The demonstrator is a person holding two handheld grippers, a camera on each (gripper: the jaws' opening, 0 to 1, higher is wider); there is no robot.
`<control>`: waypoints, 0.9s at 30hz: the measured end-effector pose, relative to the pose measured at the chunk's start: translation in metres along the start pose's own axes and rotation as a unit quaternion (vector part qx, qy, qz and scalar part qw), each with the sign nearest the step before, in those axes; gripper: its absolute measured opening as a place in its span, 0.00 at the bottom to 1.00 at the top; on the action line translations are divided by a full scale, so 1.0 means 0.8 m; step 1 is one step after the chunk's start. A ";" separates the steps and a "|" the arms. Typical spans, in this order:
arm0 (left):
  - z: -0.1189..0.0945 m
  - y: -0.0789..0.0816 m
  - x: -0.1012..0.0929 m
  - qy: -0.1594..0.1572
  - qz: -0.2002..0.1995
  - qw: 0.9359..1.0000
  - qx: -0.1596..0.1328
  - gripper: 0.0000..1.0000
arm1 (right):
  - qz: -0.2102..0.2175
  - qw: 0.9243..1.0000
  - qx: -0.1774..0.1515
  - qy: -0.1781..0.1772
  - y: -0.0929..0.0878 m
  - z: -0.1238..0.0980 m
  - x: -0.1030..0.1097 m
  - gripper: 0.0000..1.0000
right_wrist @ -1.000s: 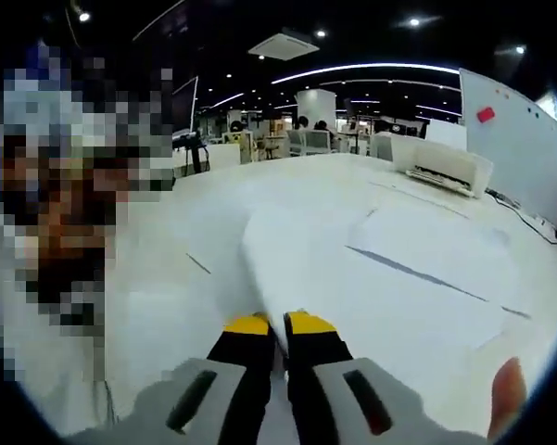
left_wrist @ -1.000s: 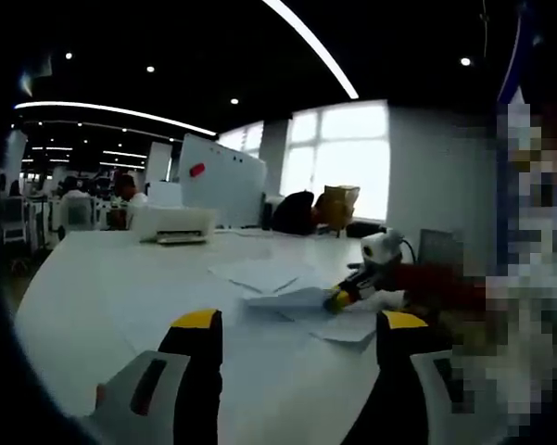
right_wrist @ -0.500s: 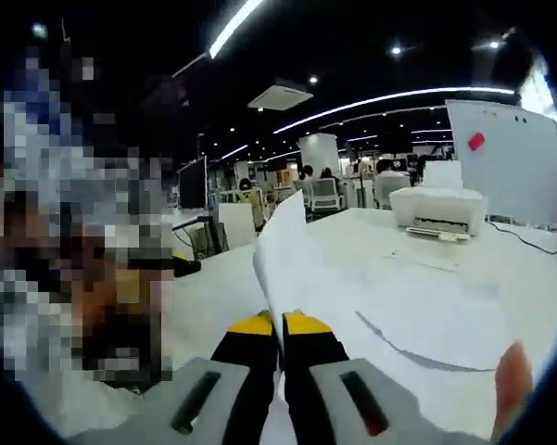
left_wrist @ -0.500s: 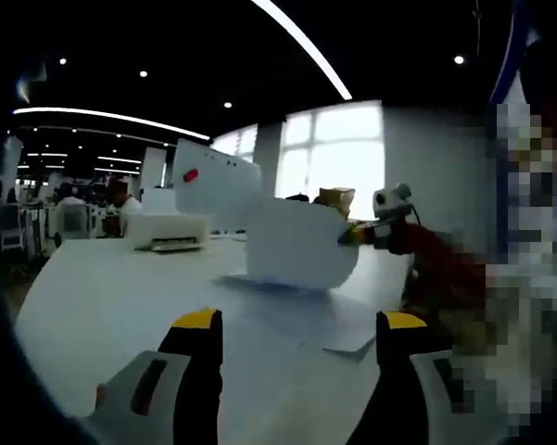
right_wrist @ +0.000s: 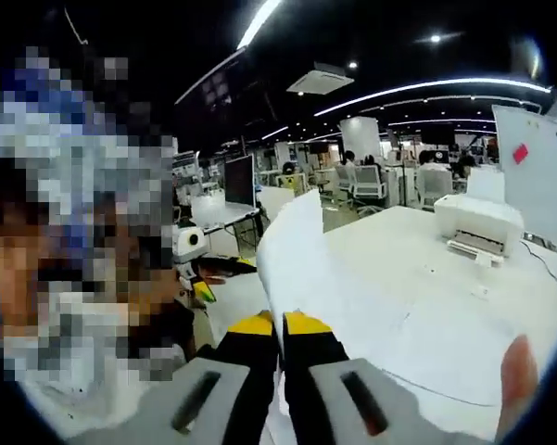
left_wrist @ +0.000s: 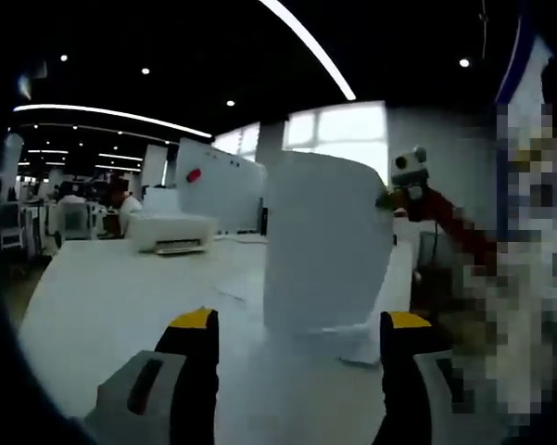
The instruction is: Organize the stack of printing papers by aligning and flattening the scattered papers on the table
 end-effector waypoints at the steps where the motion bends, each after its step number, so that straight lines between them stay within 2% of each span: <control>1: 0.004 0.004 0.004 0.004 0.000 1.000 -0.001 0.75 | 0.000 1.000 0.003 0.007 0.006 0.001 0.006 0.00; 5: 0.018 0.016 0.012 -0.013 -0.015 1.000 -0.014 0.79 | -0.003 0.999 0.012 0.036 0.028 0.002 0.030 0.00; 6: 0.022 0.021 0.013 -0.020 -0.024 0.999 -0.022 0.80 | -0.007 0.998 0.019 0.053 0.033 0.002 0.036 0.00; 8: 0.031 0.036 0.008 -0.054 -0.044 0.997 -0.045 0.88 | -0.014 0.998 0.025 0.061 0.040 0.003 0.042 0.00; 9: 0.034 0.047 0.003 -0.070 -0.061 0.993 -0.067 0.92 | -0.018 0.997 0.030 0.073 0.042 0.003 0.046 0.00; 10: 0.037 0.056 -0.002 -0.086 -0.074 0.991 -0.075 0.93 | -0.014 0.996 0.032 0.082 0.043 0.004 0.048 0.00; 13: 0.043 0.066 -0.006 -0.101 -0.072 0.989 -0.074 0.92 | -0.009 0.995 0.030 0.095 0.045 0.006 0.052 0.00; 16: 0.055 0.066 -0.013 -0.134 -0.075 0.987 -0.056 0.93 | -0.008 0.992 0.029 0.122 0.045 0.010 0.063 0.00; 18: 0.060 0.067 -0.021 -0.165 -0.082 0.981 -0.056 0.94 | -0.005 0.990 0.024 0.137 0.044 0.014 0.068 0.00; 21: 0.065 0.072 -0.043 -0.218 -0.087 0.969 -0.071 0.94 | -0.007 0.987 0.020 0.160 0.039 0.020 0.077 0.00; 23: 0.069 0.075 -0.053 -0.227 -0.077 0.968 -0.073 0.93 | -0.006 0.985 0.021 0.169 0.037 0.026 0.078 0.00; 26: 0.072 0.078 -0.067 -0.246 -0.068 0.965 -0.064 0.85 | -0.003 0.981 0.036 0.188 0.028 0.036 0.083 0.00; 27: 0.071 0.079 -0.072 -0.263 -0.068 0.961 -0.062 0.83 | -0.006 0.981 0.039 0.191 0.025 0.040 0.085 0.00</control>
Point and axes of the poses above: the point that each gripper's makers call its tool centre point, and the gripper's own axes: z roughly forward along the fingers, x roughly to its left, y roughly out of its top, the point moved 5 cm from there along -z, roughly backward along the fingers, and after that the axes turned 8 degrees about -x, right-handed, at the moved point
